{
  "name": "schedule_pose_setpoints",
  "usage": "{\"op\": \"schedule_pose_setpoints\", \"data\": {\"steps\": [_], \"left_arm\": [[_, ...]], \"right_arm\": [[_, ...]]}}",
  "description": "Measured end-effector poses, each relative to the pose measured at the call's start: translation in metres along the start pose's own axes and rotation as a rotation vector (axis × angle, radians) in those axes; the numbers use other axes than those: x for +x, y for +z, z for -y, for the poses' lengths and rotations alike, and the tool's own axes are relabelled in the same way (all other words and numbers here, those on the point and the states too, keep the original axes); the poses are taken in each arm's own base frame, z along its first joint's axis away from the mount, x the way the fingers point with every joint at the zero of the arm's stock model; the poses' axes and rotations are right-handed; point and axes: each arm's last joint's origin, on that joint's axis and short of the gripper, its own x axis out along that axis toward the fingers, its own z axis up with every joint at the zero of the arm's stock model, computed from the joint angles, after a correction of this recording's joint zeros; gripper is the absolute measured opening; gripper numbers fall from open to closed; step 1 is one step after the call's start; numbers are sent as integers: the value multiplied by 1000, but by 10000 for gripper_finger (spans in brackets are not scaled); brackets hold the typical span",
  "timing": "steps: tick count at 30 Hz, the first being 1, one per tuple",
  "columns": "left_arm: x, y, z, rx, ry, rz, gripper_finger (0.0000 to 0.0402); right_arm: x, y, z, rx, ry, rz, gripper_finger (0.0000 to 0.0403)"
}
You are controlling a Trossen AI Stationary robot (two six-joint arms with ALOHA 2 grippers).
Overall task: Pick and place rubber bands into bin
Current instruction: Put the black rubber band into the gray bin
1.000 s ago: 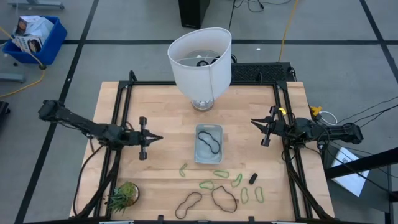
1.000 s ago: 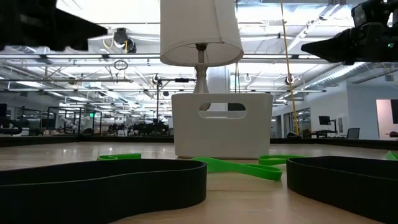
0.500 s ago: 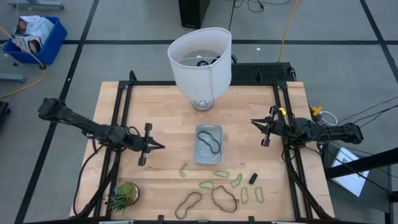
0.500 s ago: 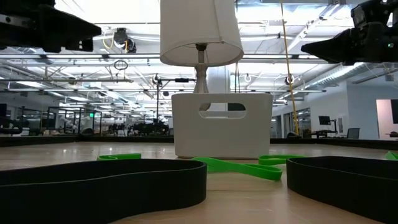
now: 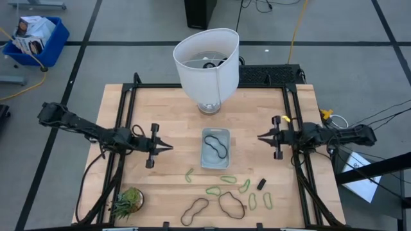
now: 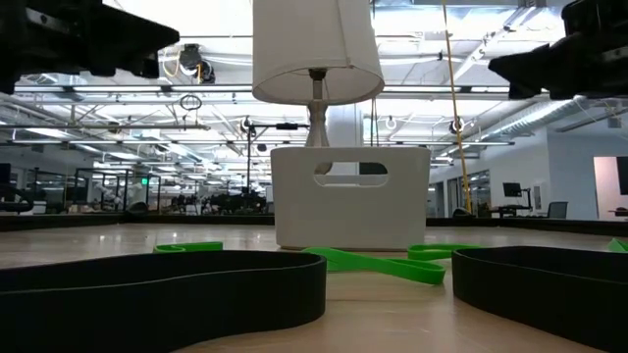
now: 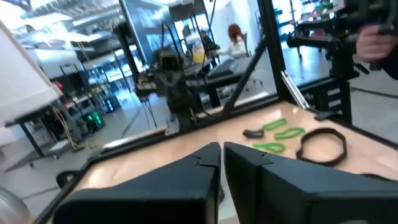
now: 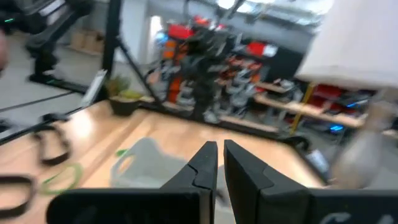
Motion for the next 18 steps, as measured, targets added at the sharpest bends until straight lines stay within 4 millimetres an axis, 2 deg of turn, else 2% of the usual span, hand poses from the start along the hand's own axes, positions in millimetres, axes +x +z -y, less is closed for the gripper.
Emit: {"op": "schedule_pose_setpoints", "data": {"steps": [4, 9, 15, 18], "left_arm": [[0, 0, 0, -5, 1, -1, 43], [0, -3, 1, -52, -6, -34, 45], [0, -8, 2, -123, -12, -81, 46], [0, -8, 2, -125, -6, -84, 46]], "right_arm": [[7, -8, -12, 45, 88, -110, 30], [22, 18, -26, 89, 156, -222, 73], [48, 54, -52, 121, 304, -397, 133], [61, 64, -67, 114, 362, -512, 163]]}}
